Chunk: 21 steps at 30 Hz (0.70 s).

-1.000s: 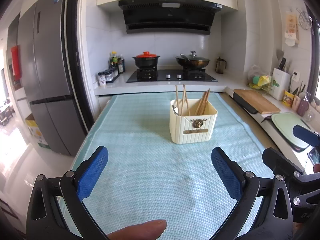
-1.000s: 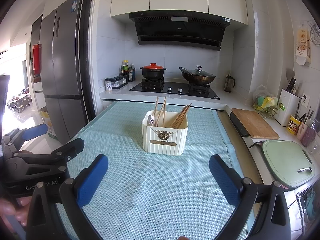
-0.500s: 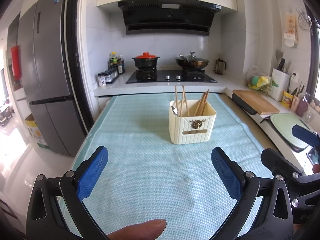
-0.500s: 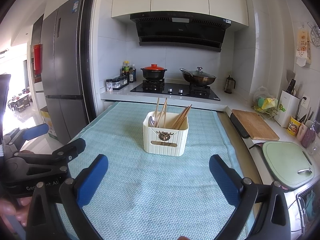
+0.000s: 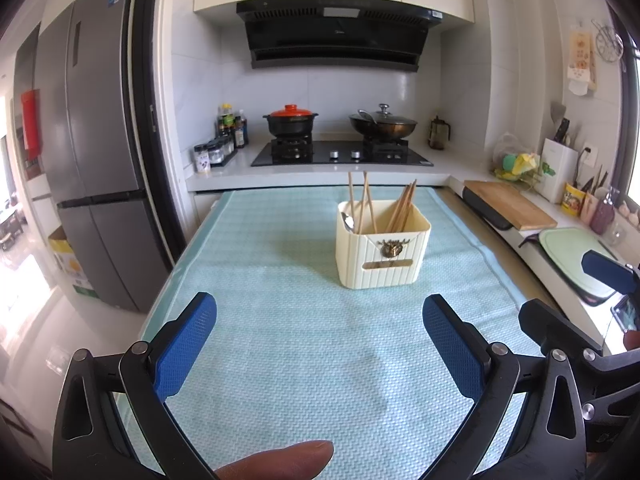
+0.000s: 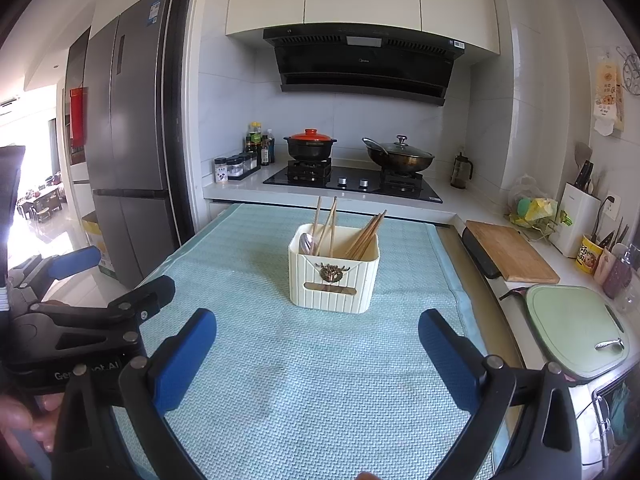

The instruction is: Organize utensils

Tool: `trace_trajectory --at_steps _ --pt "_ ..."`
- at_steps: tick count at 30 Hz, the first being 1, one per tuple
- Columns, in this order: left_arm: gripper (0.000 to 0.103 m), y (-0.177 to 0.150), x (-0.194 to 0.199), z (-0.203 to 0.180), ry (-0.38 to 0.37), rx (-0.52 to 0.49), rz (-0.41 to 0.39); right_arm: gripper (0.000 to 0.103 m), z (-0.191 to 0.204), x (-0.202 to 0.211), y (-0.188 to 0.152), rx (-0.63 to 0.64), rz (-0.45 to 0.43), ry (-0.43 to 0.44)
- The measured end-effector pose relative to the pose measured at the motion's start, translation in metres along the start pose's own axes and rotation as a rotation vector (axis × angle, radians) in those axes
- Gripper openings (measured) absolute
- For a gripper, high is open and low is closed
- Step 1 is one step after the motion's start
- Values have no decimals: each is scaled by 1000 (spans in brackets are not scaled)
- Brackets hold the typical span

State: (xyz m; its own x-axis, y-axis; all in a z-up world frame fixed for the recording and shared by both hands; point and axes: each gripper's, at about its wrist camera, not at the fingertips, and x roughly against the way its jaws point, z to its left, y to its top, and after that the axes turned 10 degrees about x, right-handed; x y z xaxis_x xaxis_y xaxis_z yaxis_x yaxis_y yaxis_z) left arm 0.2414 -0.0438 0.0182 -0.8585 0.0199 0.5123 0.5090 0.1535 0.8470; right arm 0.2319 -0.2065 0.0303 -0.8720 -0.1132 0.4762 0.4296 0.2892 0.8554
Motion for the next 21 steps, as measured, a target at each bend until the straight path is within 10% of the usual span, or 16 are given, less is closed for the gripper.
trace_trajectory --at_steps 21 --pt "103 1 -1 -6 -7 2 -1 103 -3 -1 1 1 -1 0"
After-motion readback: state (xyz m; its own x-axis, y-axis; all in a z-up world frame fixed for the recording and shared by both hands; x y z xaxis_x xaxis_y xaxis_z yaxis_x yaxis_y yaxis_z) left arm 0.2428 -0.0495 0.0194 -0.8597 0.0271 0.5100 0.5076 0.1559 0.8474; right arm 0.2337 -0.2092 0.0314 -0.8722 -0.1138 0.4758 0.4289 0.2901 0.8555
